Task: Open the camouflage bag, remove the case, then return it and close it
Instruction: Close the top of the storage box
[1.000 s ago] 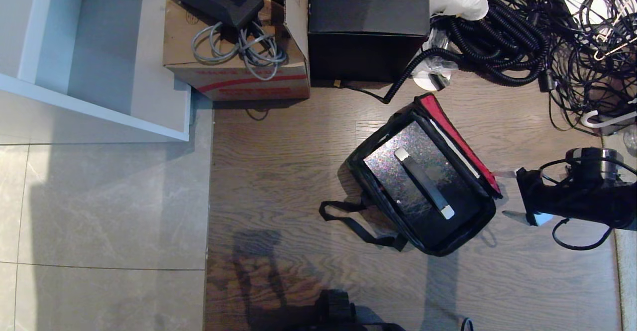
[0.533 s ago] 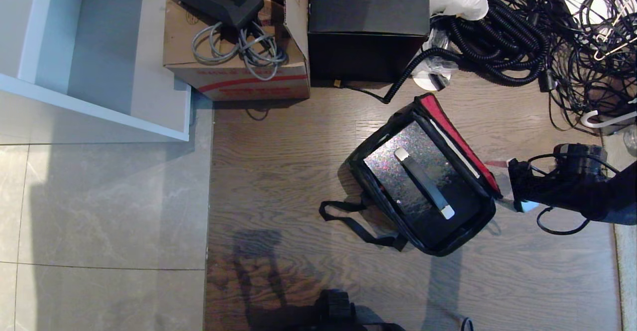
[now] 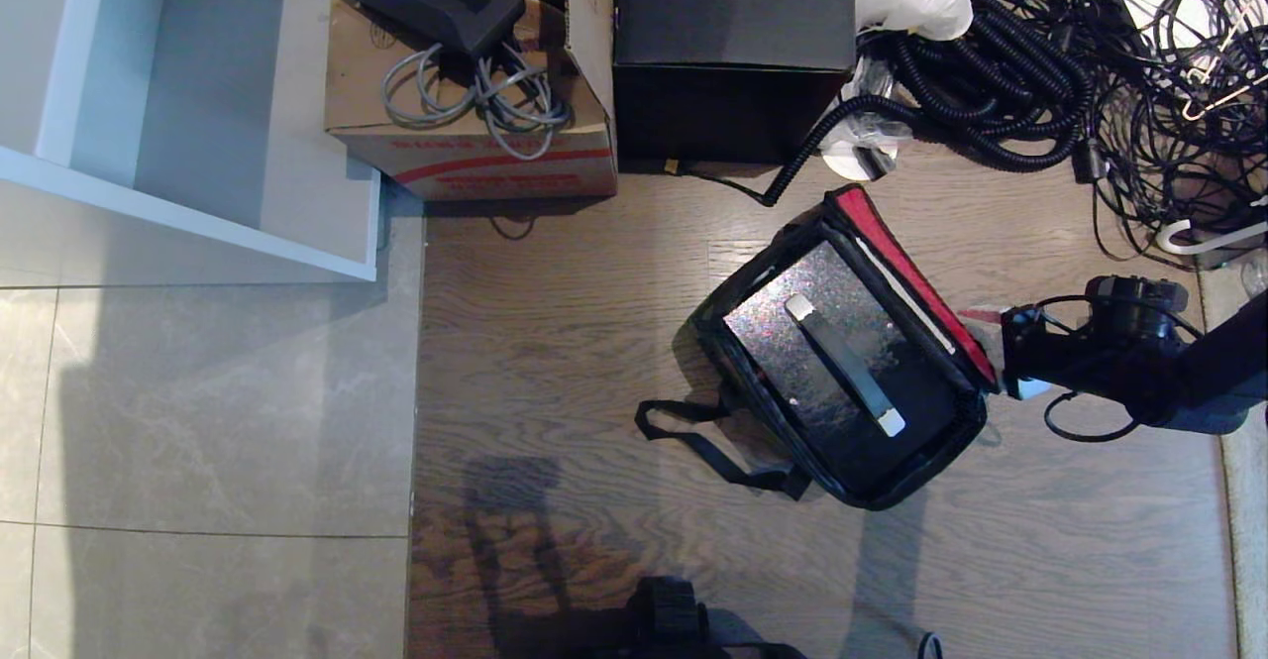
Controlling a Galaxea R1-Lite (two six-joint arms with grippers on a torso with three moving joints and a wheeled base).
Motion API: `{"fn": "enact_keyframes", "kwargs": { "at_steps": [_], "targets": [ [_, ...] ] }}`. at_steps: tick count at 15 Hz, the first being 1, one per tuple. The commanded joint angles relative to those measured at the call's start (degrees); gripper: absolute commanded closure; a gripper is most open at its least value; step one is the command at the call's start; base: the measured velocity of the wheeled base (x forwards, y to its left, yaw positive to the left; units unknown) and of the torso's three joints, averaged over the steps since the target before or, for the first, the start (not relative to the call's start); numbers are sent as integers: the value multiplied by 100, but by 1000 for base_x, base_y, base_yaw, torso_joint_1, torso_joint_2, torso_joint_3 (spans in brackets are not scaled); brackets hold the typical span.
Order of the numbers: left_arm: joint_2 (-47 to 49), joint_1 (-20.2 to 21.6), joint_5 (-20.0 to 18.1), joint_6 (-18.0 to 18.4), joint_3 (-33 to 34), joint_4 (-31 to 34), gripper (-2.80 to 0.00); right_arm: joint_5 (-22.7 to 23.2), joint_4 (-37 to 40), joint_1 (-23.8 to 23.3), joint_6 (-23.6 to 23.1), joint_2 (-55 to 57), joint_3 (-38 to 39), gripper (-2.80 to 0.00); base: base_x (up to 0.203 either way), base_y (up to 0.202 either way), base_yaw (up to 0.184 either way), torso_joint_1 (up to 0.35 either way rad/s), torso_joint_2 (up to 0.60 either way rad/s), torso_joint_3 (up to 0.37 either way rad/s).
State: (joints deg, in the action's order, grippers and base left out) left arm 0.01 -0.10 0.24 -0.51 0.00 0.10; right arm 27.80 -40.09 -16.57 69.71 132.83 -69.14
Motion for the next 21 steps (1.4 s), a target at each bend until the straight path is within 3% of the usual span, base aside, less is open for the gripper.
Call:
{"fn": "enact_keyframes", "kwargs": {
  "at_steps": [1,7,9,11,13,17,21],
  "targets": [
    [-1,1,7,-2,0,-1,0,-18,-34,4,8,-13,-45,0,0,0,0,0,0,0],
    [-1,1,2,-2,0,-1,0,-331,-267,1,-161,-723,433,0,0,0,0,0,0,0],
    [-1,1,6,-2,0,-1,0,-310,-241,45,-796,-1307,1092,0,0,0,0,0,0,0],
    [-1,1,2,-2,0,-1,0,-312,-210,196,-1810,-2048,1925,0,0,0,0,0,0,0],
    [-1,1,2,-2,0,-1,0,-325,-195,459,-2521,-2824,2753,0,0,0,0,0,0,0],
    [-1,1,3,-2,0,-1,0,-330,-116,1409,-3924,-4210,4066,0,0,0,0,0,0,0],
    [-1,1,4,-2,0,-1,0,-557,795,2460,-4939,-5034,4624,0,0,0,0,0,0,0]
  ]
}}
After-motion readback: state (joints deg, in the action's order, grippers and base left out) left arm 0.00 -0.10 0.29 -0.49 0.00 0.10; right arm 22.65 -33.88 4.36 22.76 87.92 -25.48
